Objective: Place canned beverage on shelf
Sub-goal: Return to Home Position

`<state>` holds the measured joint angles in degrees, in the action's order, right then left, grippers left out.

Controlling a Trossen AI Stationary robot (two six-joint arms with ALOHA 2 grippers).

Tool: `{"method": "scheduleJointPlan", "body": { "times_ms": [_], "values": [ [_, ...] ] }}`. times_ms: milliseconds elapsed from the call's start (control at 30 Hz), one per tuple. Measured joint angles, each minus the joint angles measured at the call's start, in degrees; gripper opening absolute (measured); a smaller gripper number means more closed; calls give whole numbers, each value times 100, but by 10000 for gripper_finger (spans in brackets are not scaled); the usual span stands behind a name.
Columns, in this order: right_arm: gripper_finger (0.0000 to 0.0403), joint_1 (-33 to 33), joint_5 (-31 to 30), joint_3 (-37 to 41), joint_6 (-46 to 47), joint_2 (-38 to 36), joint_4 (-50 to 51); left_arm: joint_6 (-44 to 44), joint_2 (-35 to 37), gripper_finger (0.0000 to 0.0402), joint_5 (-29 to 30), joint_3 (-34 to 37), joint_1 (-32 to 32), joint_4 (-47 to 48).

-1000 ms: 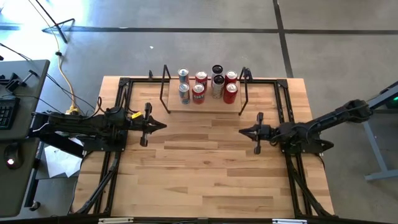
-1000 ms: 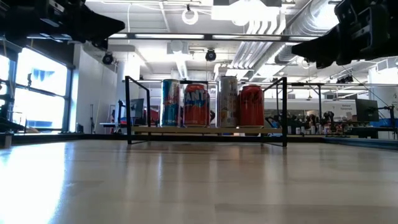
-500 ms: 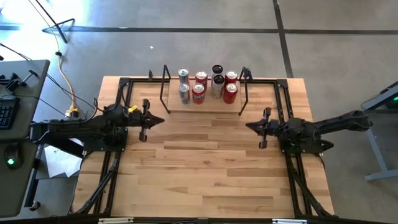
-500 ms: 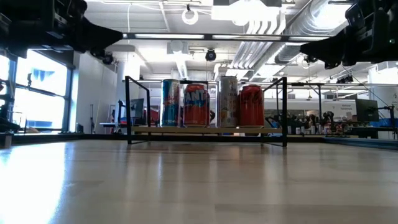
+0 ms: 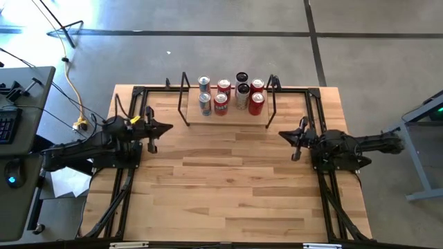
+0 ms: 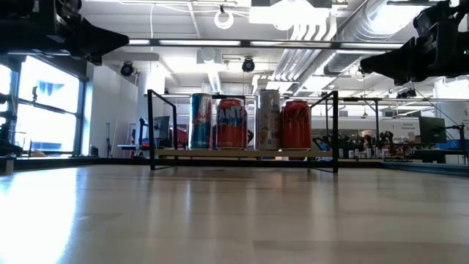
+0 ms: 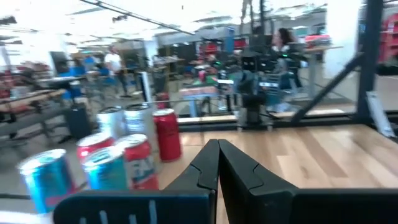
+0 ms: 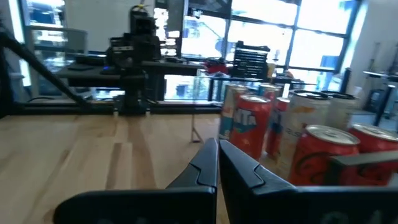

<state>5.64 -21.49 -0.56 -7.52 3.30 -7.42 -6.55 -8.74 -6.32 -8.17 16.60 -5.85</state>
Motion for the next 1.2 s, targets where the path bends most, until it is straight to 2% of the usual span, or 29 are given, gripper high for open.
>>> {"method": "scheduleJointPlan", "body": {
  "times_ms": [100, 233, 333, 600, 833, 1200],
  "values": [
    [0, -1, -173, 2, -1, -270, 223, -6, 382, 0, 82, 29, 0, 200],
    [0, -35, -359, 2, -25, -316, 336, 97, 863, 0, 153, 483, 79, 91],
    [0, -206, -311, 4, 103, -312, 298, 307, 838, 0, 166, 754, 245, -58],
    [0, -1138, 589, 4, 283, -301, 199, 335, 857, 0, -155, 743, 628, -40],
    [0, -1788, 839, 4, 503, -296, 446, 592, 849, 0, -203, 748, 878, 163],
    [0, -1870, 538, -184, 399, -314, 933, 547, 854, 1, -213, 748, 1195, 330]
  ]
}}
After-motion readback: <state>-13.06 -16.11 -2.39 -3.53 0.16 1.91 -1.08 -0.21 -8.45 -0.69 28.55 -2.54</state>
